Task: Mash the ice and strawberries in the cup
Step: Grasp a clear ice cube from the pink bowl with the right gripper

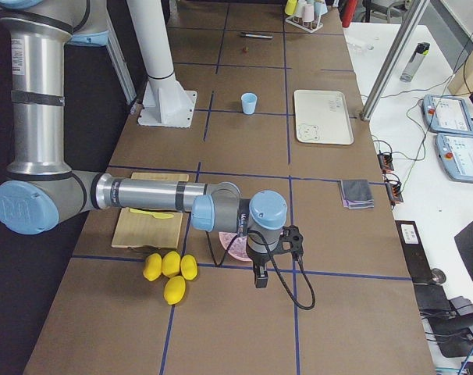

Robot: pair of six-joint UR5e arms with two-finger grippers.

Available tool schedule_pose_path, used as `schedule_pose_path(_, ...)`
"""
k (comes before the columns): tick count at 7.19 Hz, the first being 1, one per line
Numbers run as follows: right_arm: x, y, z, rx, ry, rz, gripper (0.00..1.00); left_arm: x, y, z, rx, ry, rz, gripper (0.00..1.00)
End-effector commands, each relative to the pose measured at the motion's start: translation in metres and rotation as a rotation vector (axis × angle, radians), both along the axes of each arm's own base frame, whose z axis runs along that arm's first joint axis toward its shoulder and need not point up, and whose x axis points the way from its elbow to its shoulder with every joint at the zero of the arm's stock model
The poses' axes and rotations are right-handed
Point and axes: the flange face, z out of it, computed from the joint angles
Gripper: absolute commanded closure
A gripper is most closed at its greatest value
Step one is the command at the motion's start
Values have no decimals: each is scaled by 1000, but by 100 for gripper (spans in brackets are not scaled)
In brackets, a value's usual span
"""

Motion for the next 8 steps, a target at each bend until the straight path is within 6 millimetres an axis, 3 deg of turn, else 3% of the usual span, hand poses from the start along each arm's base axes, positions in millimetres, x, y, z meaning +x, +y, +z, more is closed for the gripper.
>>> schedule_pose_path(1,-1,0,0,0,-2,-1,0,1,-1,0,-1,0,0,0)
schedule_pose_path(4,-9,-3,-14,18,-65,-4,0,1,0,2,-7,1,2,0)
schedule_pose_path(6,-49,-1,-41,78,-128,-82,0,4,0,3,-9,1,8,0)
schedule_pose_path(8,-88,-1,-66,27,-117,-67,1,4,0,3,-8,1,10,0)
